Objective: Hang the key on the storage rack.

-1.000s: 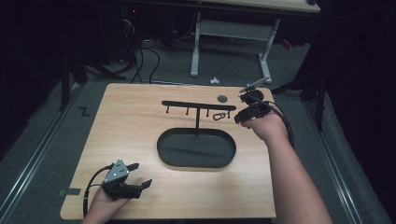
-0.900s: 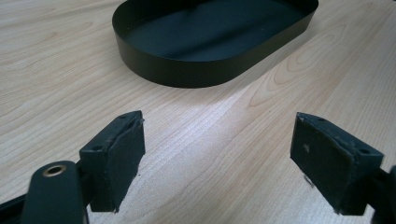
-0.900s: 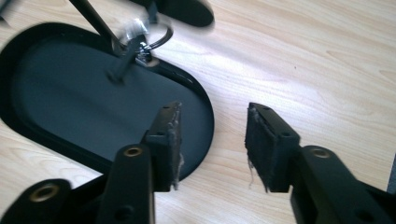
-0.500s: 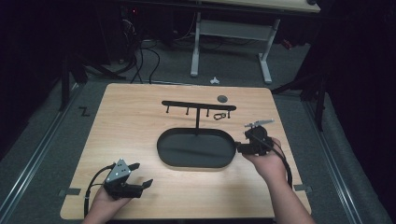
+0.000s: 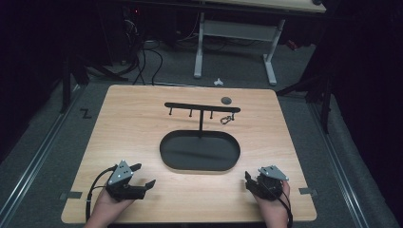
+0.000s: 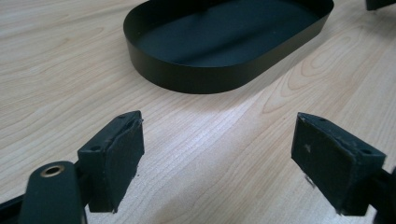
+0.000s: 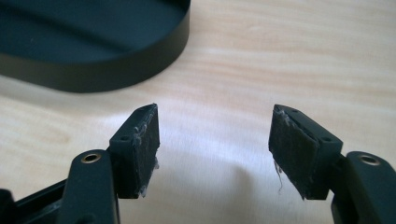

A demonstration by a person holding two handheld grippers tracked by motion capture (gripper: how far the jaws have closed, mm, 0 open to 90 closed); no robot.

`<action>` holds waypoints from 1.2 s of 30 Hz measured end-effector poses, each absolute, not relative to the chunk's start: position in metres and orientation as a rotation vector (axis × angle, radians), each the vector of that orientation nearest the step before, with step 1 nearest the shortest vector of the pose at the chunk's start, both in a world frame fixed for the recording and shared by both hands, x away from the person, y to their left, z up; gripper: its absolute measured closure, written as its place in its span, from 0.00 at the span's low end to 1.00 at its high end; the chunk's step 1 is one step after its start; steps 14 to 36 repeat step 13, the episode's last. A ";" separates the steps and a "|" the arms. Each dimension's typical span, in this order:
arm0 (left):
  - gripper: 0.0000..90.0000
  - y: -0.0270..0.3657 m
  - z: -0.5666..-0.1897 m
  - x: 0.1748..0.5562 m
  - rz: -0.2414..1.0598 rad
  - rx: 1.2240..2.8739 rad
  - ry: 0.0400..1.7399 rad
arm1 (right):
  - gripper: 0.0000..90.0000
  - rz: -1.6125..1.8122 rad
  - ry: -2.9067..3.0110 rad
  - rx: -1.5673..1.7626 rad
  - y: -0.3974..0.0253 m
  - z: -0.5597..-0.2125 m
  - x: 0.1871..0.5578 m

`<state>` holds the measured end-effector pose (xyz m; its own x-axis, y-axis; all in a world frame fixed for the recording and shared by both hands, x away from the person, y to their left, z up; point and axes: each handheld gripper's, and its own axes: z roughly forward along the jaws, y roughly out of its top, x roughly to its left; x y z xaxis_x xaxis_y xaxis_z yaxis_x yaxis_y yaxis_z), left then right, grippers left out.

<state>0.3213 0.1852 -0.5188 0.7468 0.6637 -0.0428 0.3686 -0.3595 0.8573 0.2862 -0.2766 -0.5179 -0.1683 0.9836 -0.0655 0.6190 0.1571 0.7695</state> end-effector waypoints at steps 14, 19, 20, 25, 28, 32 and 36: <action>0.19 0.189 -0.521 0.323 0.387 1.986 0.822 | 0.37 0.860 1.811 1.574 -0.293 -0.517 0.282; 0.19 0.189 -0.521 0.323 0.387 1.986 0.822 | 0.37 0.860 1.811 1.574 -0.293 -0.517 0.282; 0.19 0.189 -0.521 0.323 0.387 1.986 0.822 | 0.37 0.860 1.811 1.574 -0.293 -0.517 0.282; 0.19 0.189 -0.521 0.323 0.387 1.986 0.822 | 0.37 0.860 1.811 1.574 -0.293 -0.517 0.282; 0.19 0.189 -0.521 0.323 0.387 1.986 0.822 | 0.37 0.860 1.811 1.574 -0.293 -0.517 0.282; 0.19 0.189 -0.521 0.323 0.387 1.986 0.822 | 0.37 0.860 1.811 1.574 -0.293 -0.517 0.282; 0.19 0.189 -0.521 0.323 0.387 1.986 0.822 | 0.37 0.860 1.811 1.574 -0.293 -0.517 0.282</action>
